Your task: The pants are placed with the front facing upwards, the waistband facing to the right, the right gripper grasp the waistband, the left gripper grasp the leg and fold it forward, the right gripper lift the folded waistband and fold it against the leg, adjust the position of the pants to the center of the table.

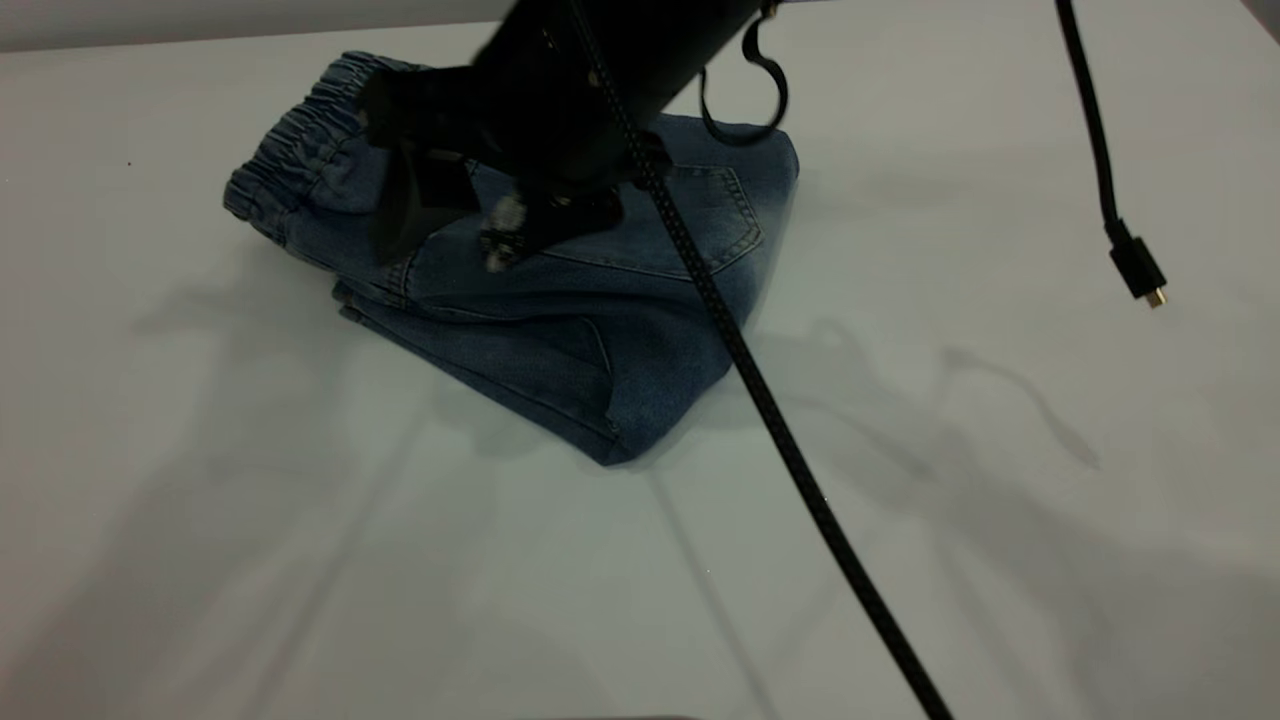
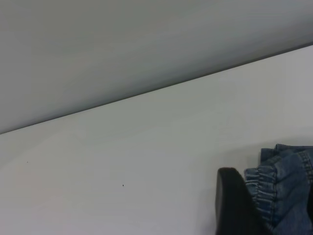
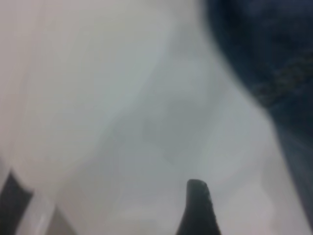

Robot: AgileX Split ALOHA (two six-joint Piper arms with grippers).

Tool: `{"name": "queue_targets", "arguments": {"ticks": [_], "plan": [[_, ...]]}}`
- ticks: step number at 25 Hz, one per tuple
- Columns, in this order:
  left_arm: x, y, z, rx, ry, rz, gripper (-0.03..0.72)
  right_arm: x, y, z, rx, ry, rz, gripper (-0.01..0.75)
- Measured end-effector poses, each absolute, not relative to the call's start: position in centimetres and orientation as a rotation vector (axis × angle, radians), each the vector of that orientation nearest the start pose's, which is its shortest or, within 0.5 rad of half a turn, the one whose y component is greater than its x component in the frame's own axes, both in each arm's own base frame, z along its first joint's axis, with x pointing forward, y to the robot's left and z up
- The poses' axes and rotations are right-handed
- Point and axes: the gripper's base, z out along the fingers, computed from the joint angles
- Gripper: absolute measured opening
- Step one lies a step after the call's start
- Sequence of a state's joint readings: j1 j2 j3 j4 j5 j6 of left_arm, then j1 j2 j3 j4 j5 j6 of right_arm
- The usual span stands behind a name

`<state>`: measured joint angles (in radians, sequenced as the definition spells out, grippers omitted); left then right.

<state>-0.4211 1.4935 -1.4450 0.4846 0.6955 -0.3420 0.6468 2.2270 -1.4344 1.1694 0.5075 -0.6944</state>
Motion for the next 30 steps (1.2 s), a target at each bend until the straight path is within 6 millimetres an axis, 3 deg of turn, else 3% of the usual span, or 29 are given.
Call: {"name": "queue_targets", "arguments": {"ticks": [2, 5, 10, 16, 18, 22, 27, 30], "plan": [[32.0, -11.3, 39.0, 0.322, 2.116, 0.108, 0.326, 34.5, 30.9, 11.3, -0.445, 2.639, 0.992, 0.449], [32.0, -11.4, 39.0, 0.319, 2.117, 0.103, 0.326, 35.1, 31.9, 13.2, -0.504, 2.663, 1.007, 0.435], [32.0, -11.4, 39.0, 0.319, 2.115, 0.103, 0.326, 36.3, 32.9, 16.4, -0.545, 2.692, 0.834, 0.399], [32.5, -11.6, 38.0, 0.4, 2.133, 0.15, 0.325, 36.8, 31.3, 16.1, -0.671, 2.821, 0.537, 0.391], [33.2, -11.9, 36.3, 0.456, 2.172, 0.183, 0.325, 37.2, 29.8, 15.9, -0.678, 2.88, 0.434, 0.391], [35.1, -13.2, 31.0, 0.533, 2.302, 0.17, 0.325, 39.6, 25.2, 16.0, -0.583, 2.937, 0.204, 0.389], [36.7, -15.2, 24.2, 0.641, 2.46, 0.037, 0.325, 42.1, 19.1, 16.4, -0.463, 2.972, -0.043, 0.389], [37.3, -16.2, 21.1, 0.697, 2.516, -0.037, 0.325, 43.1, 16.4, 17.0, -0.392, 2.96, -0.104, 0.389]]}}
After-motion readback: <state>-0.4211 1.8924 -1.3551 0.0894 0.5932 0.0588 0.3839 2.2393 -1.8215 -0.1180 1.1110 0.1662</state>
